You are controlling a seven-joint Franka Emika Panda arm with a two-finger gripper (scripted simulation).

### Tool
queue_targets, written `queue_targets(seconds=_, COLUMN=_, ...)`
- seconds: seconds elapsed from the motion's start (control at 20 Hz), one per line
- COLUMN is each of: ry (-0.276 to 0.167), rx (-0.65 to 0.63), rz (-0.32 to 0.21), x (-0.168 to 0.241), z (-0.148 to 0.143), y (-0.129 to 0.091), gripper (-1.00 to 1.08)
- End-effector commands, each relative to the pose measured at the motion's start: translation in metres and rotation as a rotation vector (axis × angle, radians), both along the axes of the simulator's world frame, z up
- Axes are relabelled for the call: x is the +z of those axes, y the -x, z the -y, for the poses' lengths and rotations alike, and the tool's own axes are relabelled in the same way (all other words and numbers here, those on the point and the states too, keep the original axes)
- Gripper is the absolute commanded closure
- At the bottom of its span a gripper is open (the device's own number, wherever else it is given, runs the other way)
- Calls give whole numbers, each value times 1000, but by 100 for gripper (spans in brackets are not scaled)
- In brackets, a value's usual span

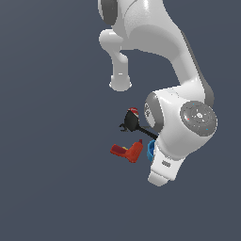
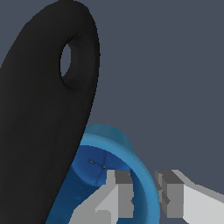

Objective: Pick up a designated object from a clutter of objects.

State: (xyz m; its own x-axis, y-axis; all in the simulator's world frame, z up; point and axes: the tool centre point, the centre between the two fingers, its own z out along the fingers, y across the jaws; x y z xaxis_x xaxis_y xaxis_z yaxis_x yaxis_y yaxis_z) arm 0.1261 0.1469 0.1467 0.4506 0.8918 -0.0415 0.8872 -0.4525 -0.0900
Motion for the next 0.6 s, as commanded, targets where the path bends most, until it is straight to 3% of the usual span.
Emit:
queue_targets(seconds=0.0, ry=-1, rx=0, rz=5, x=29, z=12, y=-1, gripper=108)
queue_targets(seconds=0.55, ry=-2, rx=-1, rz=5, x=146, z=67, y=0, gripper=108)
